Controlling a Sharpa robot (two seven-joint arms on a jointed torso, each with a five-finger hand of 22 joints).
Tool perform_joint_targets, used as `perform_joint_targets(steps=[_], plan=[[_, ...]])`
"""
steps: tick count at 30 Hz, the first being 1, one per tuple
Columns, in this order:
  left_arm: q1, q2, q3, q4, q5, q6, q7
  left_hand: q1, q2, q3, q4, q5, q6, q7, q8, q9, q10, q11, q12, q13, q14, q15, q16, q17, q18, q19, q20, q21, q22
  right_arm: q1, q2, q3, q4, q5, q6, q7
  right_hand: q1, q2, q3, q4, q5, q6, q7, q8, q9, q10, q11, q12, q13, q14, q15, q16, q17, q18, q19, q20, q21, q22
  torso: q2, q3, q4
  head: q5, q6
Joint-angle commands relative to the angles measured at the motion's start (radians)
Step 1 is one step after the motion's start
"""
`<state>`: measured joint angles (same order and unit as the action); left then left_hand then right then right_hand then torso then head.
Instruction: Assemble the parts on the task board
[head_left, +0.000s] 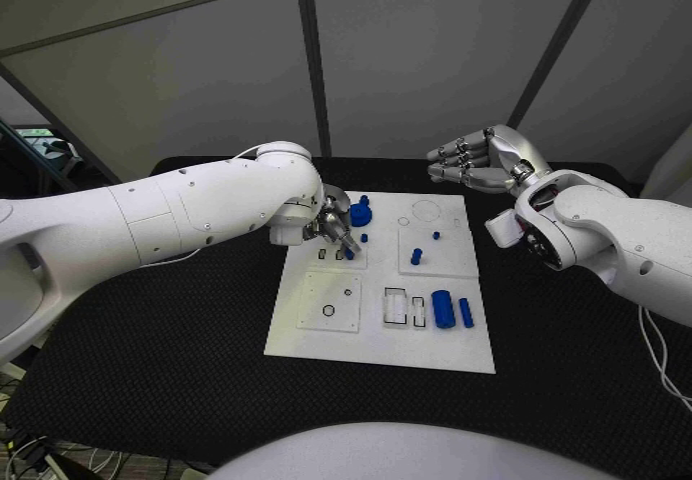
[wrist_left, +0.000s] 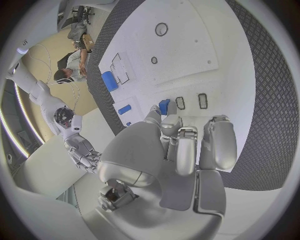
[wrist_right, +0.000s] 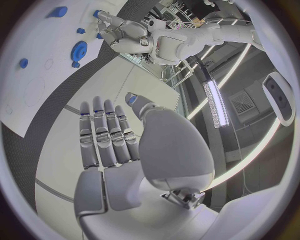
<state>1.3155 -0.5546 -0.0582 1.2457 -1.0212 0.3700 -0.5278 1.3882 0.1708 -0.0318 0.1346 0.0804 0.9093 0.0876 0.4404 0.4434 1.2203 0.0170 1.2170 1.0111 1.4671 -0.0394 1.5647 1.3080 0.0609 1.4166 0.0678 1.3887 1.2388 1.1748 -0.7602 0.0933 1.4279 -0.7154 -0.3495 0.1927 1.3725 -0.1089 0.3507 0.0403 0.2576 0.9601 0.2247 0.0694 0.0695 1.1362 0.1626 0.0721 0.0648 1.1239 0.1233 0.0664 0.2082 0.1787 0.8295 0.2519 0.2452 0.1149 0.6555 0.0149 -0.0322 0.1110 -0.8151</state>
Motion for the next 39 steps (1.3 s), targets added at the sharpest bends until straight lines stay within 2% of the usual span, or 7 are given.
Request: perform_joint_targets(steps=[1,5,7,13,22,30,39], plan=[[0.000,0.000,0.000,0.000,0.034,-0.009,0.002,0.017,-0.004,0.041,-0.014,0.004,-0.006,0.002,0.001,0.009,-0.002,-0.002,-0.008,-0.002,0.102,-0.007,0.003,0.258,0.005,-0.002,-0.007,0.005,0.001,0.002,0.002,0.001,-0.001,-0.002,0.010,0.002,-0.002,0.001,0.001,-0.003,0.004,0.002,0.000,0.000,0.001,-0.003,-0.003,-0.001,-0.001,0.001,-0.002,0.000,-0.001,0.006,0.009,0.000,-0.005,-0.001,0.000,0.0001,-0.0005,0.000,-0.001],[0.000,-0.002,0.000,0.001,0.043,-0.010,0.003,0.016,-0.031,0.144,-0.036,0.005,-0.006,0.001,0.001,0.022,0.000,-0.005,-0.017,-0.002,0.103,-0.006,0.004,0.260,0.005,-0.002,-0.010,0.006,0.004,0.002,0.002,0.001,-0.002,-0.002,0.013,0.000,-0.002,0.001,0.001,-0.003,0.004,0.002,0.000,0.000,0.001,-0.003,-0.003,-0.001,-0.001,0.001,-0.002,0.000,-0.001,0.006,0.009,0.000,-0.005,-0.001,0.000,-0.0003,-0.0003,0.001,-0.001],[0.000,-0.004,0.000,0.001,0.051,-0.012,0.003,-0.009,-0.071,0.255,-0.050,0.004,-0.007,0.009,0.005,0.039,0.002,-0.005,-0.025,-0.002,0.103,-0.010,0.004,0.260,0.005,-0.002,-0.010,0.006,0.008,0.002,0.003,0.001,-0.002,-0.002,0.014,-0.001,-0.002,0.001,0.001,-0.003,0.004,0.002,0.000,0.000,0.001,-0.003,-0.003,-0.001,-0.001,0.001,-0.002,0.000,-0.001,0.006,0.009,0.000,-0.005,-0.001,-0.001,-0.0002,-0.0003,0.002,-0.001],[-0.001,-0.018,0.000,0.014,0.095,-0.044,0.004,-0.101,-0.154,0.485,-0.075,0.002,-0.013,0.002,0.024,0.085,0.015,-0.006,-0.026,0.006,0.104,-0.007,0.006,0.263,0.004,-0.001,-0.006,0.006,0.014,0.002,0.003,0.001,-0.004,-0.002,0.018,-0.002,-0.002,0.001,0.001,-0.003,0.004,0.002,0.000,0.000,0.001,-0.003,-0.003,-0.001,-0.001,0.001,-0.002,0.000,-0.001,0.006,0.009,0.000,-0.005,-0.001,0.000,-0.0002,0.0006,0.002,-0.003],[-0.001,-0.068,-0.001,0.069,0.131,-0.169,0.005,-0.158,-0.185,0.581,-0.089,-0.001,-0.013,-0.005,0.047,0.123,0.029,-0.008,-0.019,0.019,0.104,-0.011,0.006,0.263,0.003,0.003,-0.009,0.009,0.023,0.002,0.000,0.001,-0.009,-0.002,0.022,-0.005,-0.002,0.001,0.001,-0.003,0.005,0.003,0.000,0.000,0.001,-0.003,-0.003,0.000,-0.001,0.001,-0.002,0.000,-0.002,0.006,0.010,0.000,-0.007,-0.002,-0.002,0.0016,0.0034,0.005,-0.001],[-0.008,-0.126,-0.001,0.138,0.108,-0.305,0.004,-0.185,-0.200,0.620,-0.097,-0.002,-0.011,-0.009,0.062,0.144,0.041,-0.012,-0.013,0.029,0.104,-0.015,0.006,0.263,0.001,0.009,-0.012,0.013,0.032,0.002,-0.006,0.001,-0.010,-0.002,0.023,-0.007,-0.005,0.000,-0.001,-0.002,0.004,0.002,0.001,0.000,0.001,-0.003,-0.003,0.000,-0.001,0.000,-0.002,0.000,-0.003,0.006,0.011,0.001,-0.009,-0.004,-0.005,0.0080,0.0109,0.004,-0.002],[-0.054,-0.182,-0.002,0.215,0.022,-0.465,0.004,-0.202,-0.217,0.667,-0.117,0.000,-0.013,-0.013,0.072,0.163,0.048,-0.016,-0.014,0.032,0.104,-0.018,0.006,0.263,-0.001,0.016,-0.016,0.019,0.044,0.002,-0.009,0.001,-0.010,-0.002,0.023,-0.009,-0.008,0.000,-0.003,0.000,0.004,0.003,0.001,0.000,0.001,-0.003,-0.003,0.000,-0.001,0.000,-0.001,0.000,-0.005,0.006,0.012,0.001,-0.012,-0.006,-0.011,0.0179,0.0235,0.003,-0.005]])
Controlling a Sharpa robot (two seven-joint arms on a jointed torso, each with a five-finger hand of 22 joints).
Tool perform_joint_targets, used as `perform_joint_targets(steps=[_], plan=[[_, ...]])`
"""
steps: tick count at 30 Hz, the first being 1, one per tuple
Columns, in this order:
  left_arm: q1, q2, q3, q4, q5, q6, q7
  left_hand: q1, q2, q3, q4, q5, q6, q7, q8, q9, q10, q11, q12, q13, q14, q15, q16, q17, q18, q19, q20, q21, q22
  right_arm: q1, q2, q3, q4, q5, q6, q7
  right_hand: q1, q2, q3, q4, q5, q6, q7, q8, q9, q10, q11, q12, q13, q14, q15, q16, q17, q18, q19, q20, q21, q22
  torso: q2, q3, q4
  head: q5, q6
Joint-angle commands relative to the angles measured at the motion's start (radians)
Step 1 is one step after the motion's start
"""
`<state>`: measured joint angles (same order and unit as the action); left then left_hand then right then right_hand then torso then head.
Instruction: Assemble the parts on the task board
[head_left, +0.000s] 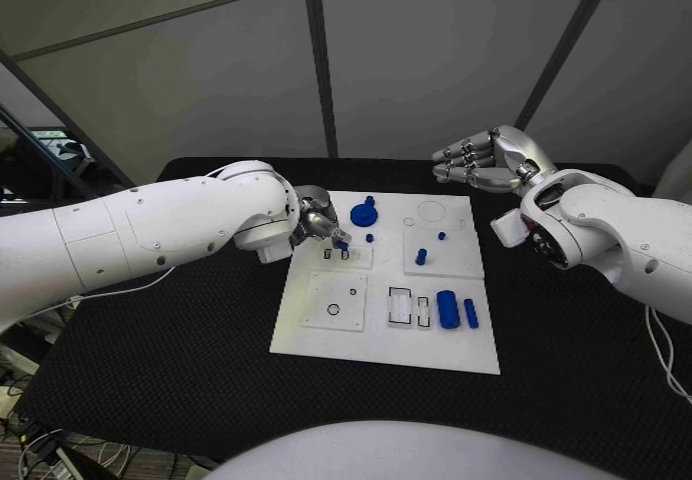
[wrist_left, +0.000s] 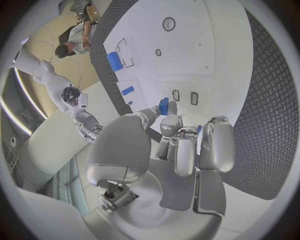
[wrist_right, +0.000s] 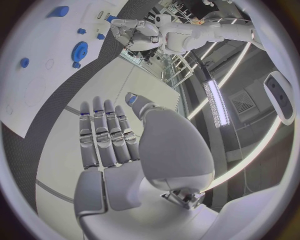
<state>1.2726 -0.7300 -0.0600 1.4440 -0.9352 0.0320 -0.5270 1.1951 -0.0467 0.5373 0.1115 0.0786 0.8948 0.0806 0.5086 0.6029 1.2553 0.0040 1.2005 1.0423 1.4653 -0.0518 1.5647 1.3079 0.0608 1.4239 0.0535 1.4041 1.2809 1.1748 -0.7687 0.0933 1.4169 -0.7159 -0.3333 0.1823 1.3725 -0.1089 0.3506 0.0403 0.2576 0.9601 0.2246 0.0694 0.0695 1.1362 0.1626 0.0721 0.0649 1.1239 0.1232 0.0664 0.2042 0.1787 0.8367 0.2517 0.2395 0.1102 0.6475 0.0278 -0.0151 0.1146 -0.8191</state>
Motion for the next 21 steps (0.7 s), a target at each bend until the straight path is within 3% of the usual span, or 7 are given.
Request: perform_joint_targets(steps=[1,10,21], plan=[[-0.018,-0.010,0.000,0.024,-0.078,-0.147,0.004,-0.009,0.000,0.100,-0.095,0.002,0.002,-0.006,0.004,0.004,0.014,-0.003,0.003,0.001,0.106,-0.006,0.006,0.263,-0.001,0.009,-0.002,0.004,0.002,0.002,-0.001,0.001,0.001,-0.002,0.007,0.001,-0.008,0.000,-0.003,0.000,0.004,0.003,0.001,0.000,0.001,-0.003,-0.003,0.000,-0.001,0.000,-0.001,0.000,-0.001,0.006,0.005,0.001,-0.006,-0.001,-0.004,0.0058,0.0079,-0.001,-0.002],[-0.056,-0.015,0.000,0.050,-0.119,-0.257,0.007,-0.031,-0.025,0.176,-0.121,0.017,0.005,-0.011,0.028,0.038,0.031,-0.009,0.005,0.010,0.106,-0.012,0.006,0.263,-0.004,0.019,-0.008,0.012,0.019,0.002,-0.002,0.001,0.000,-0.004,0.008,0.001,-0.010,0.000,-0.005,0.001,0.004,0.003,0.001,0.000,0.001,-0.003,-0.003,0.000,-0.001,-0.001,-0.001,0.000,-0.002,0.006,0.006,0.002,-0.008,-0.002,-0.005,0.0074,0.0091,-0.002,-0.002],[-0.064,0.004,-0.001,0.041,-0.137,-0.224,0.001,-0.040,-0.032,0.197,-0.126,0.021,0.003,-0.012,0.035,0.050,0.030,-0.010,0.000,0.006,0.106,-0.013,0.006,0.263,-0.004,0.018,-0.009,0.011,0.018,0.002,0.003,0.001,-0.002,-0.008,0.010,0.002,-0.010,0.000,-0.005,0.001,0.004,0.003,0.001,0.000,0.001,-0.003,-0.003,0.000,-0.001,-0.001,-0.001,0.000,-0.002,0.006,0.006,0.002,-0.008,-0.002,-0.004,0.0068,0.0082,-0.003,-0.005]])
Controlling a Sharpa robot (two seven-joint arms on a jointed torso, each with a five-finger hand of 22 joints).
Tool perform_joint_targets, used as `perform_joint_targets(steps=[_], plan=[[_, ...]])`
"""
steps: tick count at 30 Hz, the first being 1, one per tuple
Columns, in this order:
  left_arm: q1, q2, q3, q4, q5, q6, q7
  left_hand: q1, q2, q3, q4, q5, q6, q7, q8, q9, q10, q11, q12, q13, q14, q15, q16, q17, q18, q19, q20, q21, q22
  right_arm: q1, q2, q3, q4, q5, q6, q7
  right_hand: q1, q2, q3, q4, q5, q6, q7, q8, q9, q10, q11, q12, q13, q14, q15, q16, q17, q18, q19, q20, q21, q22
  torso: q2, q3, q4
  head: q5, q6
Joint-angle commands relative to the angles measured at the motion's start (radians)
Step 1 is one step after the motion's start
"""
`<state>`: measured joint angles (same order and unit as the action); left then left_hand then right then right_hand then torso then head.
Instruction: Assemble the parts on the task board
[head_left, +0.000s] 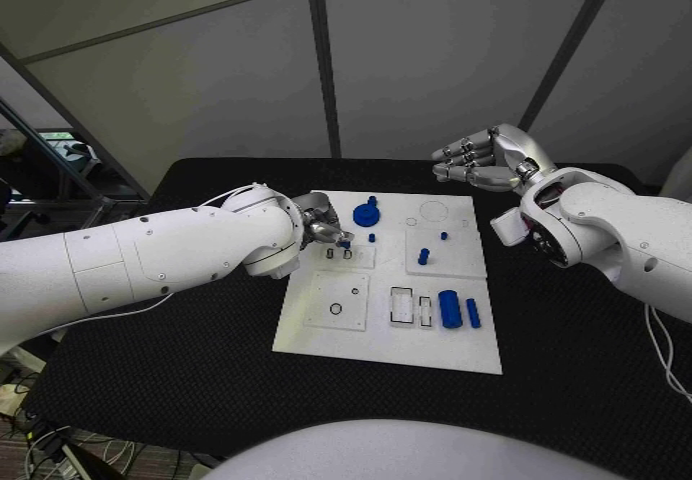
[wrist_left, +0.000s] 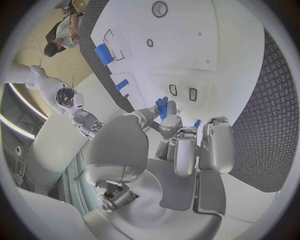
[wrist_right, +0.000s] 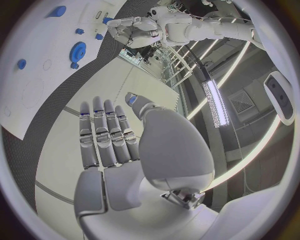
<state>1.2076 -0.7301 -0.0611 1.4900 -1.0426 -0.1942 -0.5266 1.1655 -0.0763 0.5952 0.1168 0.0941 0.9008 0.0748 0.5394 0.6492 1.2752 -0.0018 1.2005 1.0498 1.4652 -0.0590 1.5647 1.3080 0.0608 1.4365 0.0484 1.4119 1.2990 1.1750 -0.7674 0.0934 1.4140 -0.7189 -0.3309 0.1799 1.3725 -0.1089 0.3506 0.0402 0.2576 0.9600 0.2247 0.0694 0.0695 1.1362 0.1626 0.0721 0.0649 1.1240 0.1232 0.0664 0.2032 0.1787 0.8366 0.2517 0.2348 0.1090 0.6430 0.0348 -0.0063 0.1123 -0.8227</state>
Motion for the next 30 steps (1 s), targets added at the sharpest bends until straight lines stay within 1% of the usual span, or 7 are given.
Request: perform_joint_targets(steps=[1,5,11,14,19,26,30], plan=[[0.000,0.007,0.000,-0.008,-0.032,0.012,0.000,-0.011,-0.003,0.140,-0.132,0.006,-0.003,-0.006,0.005,0.005,0.010,-0.005,-0.001,-0.003,0.106,-0.006,0.006,0.263,-0.004,0.006,-0.004,0.003,0.000,0.002,0.002,0.001,0.000,-0.006,0.008,0.004,-0.010,0.000,-0.005,0.001,0.004,0.003,0.001,0.000,0.001,-0.003,-0.003,0.000,-0.001,-0.001,-0.001,0.000,-0.001,0.006,0.006,0.001,-0.004,-0.001,0.001,-0.0001,-0.0006,-0.001,-0.002],[-0.001,0.019,-0.002,-0.021,-0.036,0.036,-0.003,-0.012,-0.003,0.143,-0.133,0.006,-0.004,-0.006,0.005,0.006,0.008,-0.005,-0.004,-0.006,0.106,-0.006,0.006,0.263,-0.004,0.005,-0.004,0.003,-0.001,0.002,0.003,0.001,0.000,-0.006,0.008,0.005,-0.010,0.000,-0.005,0.001,0.004,0.003,0.001,0.000,0.001,-0.003,-0.003,0.000,-0.001,-0.001,-0.001,0.000,-0.001,0.006,0.006,0.001,-0.004,-0.001,0.001,-0.0004,-0.0012,-0.001,-0.004],[-0.006,0.033,-0.007,-0.037,-0.063,0.051,-0.005,-0.013,-0.004,0.146,-0.134,0.007,-0.004,-0.006,0.006,0.008,0.006,-0.004,-0.006,-0.009,0.106,-0.006,0.006,0.263,-0.004,0.005,-0.004,0.002,-0.001,0.002,0.004,0.001,0.001,-0.007,0.007,0.007,-0.010,0.000,-0.005,0.001,0.004,0.003,0.001,0.000,0.001,-0.003,-0.003,0.000,-0.001,-0.001,-0.001,0.000,-0.001,0.006,0.006,0.001,-0.004,-0.001,0.001,-0.0006,-0.0010,-0.003,-0.007],[-0.006,0.035,-0.008,-0.041,-0.076,0.057,-0.006,-0.014,-0.004,0.148,-0.135,0.007,-0.005,-0.006,0.007,0.010,0.006,-0.004,-0.007,-0.009,0.106,-0.006,0.006,0.263,-0.003,0.005,-0.004,0.002,-0.002,0.002,0.004,0.001,0.001,-0.007,0.007,0.007,-0.011,0.001,-0.005,0.002,0.004,0.003,0.000,0.000,0.001,-0.003,-0.003,0.001,-0.001,-0.001,-0.001,0.001,-0.002,0.006,0.006,0.002,-0.005,-0.002,0.001,-0.0004,0.0003,-0.005,-0.008],[-0.008,0.038,-0.010,-0.042,-0.092,0.077,-0.007,-0.015,-0.005,0.152,-0.136,0.009,-0.005,-0.006,0.009,0.013,0.006,-0.005,-0.007,-0.009,0.106,-0.006,0.006,0.263,-0.003,0.004,-0.004,0.001,-0.002,0.002,0.004,0.001,0.000,-0.006,0.011,0.009,-0.012,0.001,-0.006,0.003,0.004,0.003,0.000,0.000,0.001,-0.003,-0.003,0.001,-0.001,-0.001,-0.001,0.001,-0.002,0.006,0.007,0.002,-0.006,-0.003,0.002,-0.0002,0.0015,-0.004,-0.010],[-0.009,0.042,-0.011,-0.046,-0.097,0.090,-0.008,-0.019,-0.008,0.162,-0.141,0.017,-0.006,-0.006,0.014,0.020,0.005,-0.005,-0.010,-0.012,0.106,-0.006,0.006,0.263,-0.003,0.004,-0.004,0.000,-0.003,0.002,0.005,0.001,0.000,-0.005,0.017,0.011,-0.012,0.002,-0.006,0.003,0.005,0.003,0.000,0.001,0.001,-0.002,-0.003,0.001,-0.001,0.000,-0.001,0.001,-0.003,0.006,0.008,0.002,-0.007,-0.003,0.002,-0.0010,0.0004,-0.004,-0.010],[-0.009,0.042,-0.011,-0.048,-0.098,0.097,-0.009,-0.020,-0.009,0.165,-0.142,0.019,-0.007,-0.006,0.016,0.023,0.004,-0.005,-0.012,-0.014,0.106,-0.006,0.006,0.263,-0.003,0.004,-0.004,0.001,-0.002,0.002,0.005,0.001,0.000,-0.004,0.020,0.012,-0.012,0.002,-0.006,0.003,0.005,0.003,0.000,0.001,0.001,-0.002,-0.003,0.001,-0.001,0.000,-0.001,0.001,-0.003,0.006,0.008,0.002,-0.007,-0.003,0.002,-0.0004,0.0003,-0.005,-0.011]])
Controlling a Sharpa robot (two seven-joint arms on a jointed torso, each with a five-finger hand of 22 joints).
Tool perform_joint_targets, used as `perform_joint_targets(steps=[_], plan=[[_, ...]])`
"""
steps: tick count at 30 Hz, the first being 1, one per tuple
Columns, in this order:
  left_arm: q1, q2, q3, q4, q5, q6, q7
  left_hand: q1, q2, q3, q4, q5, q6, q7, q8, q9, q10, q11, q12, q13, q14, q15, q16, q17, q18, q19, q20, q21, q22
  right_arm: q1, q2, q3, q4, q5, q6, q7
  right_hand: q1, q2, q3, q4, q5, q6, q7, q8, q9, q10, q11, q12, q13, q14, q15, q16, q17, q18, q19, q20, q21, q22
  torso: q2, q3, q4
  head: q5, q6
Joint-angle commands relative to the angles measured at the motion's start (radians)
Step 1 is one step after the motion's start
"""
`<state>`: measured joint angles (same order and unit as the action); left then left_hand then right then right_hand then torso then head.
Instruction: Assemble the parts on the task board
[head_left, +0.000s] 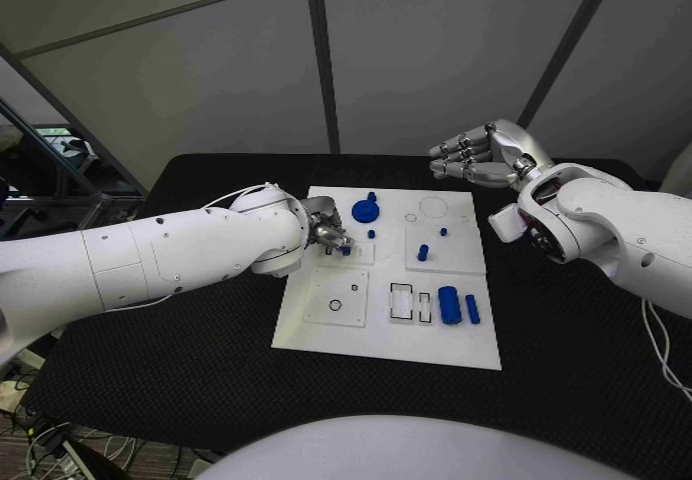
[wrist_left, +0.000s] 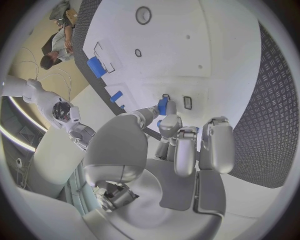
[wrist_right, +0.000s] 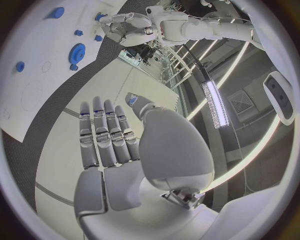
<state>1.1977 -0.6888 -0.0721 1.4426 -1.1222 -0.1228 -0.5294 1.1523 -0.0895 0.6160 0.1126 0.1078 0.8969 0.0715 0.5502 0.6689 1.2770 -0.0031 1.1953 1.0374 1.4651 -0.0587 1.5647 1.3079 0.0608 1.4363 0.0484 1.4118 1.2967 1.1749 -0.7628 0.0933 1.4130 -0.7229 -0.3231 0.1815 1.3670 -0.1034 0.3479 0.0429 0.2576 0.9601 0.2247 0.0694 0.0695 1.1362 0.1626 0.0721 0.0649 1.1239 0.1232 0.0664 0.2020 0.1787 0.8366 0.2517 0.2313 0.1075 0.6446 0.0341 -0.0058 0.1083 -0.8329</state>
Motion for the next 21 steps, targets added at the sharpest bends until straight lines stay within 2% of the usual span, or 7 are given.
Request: perform_joint_targets(steps=[1,12,21], plan=[[0.001,0.001,0.000,-0.001,-0.018,0.028,-0.006,-0.007,0.005,0.144,-0.138,0.005,-0.003,-0.003,0.005,0.003,0.002,-0.003,-0.007,-0.001,0.106,-0.006,0.006,0.263,-0.003,0.004,-0.004,0.001,0.000,0.002,0.001,0.001,0.001,0.000,0.013,0.011,-0.007,-0.004,-0.003,0.001,0.005,0.003,0.000,0.001,0.001,-0.002,-0.003,0.001,-0.001,0.000,-0.001,0.001,-0.002,0.006,0.008,0.002,-0.003,-0.002,0.000,0.0005,0.0000,-0.001,-0.001],[-0.001,0.004,-0.001,-0.005,-0.019,0.059,-0.008,-0.009,0.003,0.148,-0.140,0.006,-0.004,-0.003,0.008,0.007,0.002,-0.004,-0.008,-0.002,0.106,-0.006,0.006,0.263,-0.003,0.004,-0.004,0.001,0.001,0.002,0.002,0.001,-0.001,0.000,0.019,0.011,-0.007,-0.004,-0.003,0.001,0.005,0.003,0.000,0.001,0.001,-0.002,-0.003,0.001,-0.001,0.000,-0.001,0.001,-0.002,0.006,0.008,0.002,-0.003,-0.002,0.001,-0.0001,0.0009,-0.002,-0.005],[-0.002,0.004,-0.001,-0.006,-0.019,0.081,-0.009,-0.010,0.003,0.151,-0.140,0.008,-0.004,-0.003,0.009,0.009,0.000,-0.003,-0.009,-0.004,0.106,-0.006,0.006,0.263,-0.003,0.004,-0.004,0.000,-0.001,0.002,0.005,0.001,-0.004,0.000,0.022,0.010,-0.008,-0.002,-0.004,0.002,0.007,0.004,0.000,0.001,0.001,-0.002,-0.004,0.002,-0.001,0.000,-0.002,0.001,-0.003,0.006,0.009,0.002,-0.005,-0.003,0.002,0.0001,0.0014,-0.009,-0.005]])
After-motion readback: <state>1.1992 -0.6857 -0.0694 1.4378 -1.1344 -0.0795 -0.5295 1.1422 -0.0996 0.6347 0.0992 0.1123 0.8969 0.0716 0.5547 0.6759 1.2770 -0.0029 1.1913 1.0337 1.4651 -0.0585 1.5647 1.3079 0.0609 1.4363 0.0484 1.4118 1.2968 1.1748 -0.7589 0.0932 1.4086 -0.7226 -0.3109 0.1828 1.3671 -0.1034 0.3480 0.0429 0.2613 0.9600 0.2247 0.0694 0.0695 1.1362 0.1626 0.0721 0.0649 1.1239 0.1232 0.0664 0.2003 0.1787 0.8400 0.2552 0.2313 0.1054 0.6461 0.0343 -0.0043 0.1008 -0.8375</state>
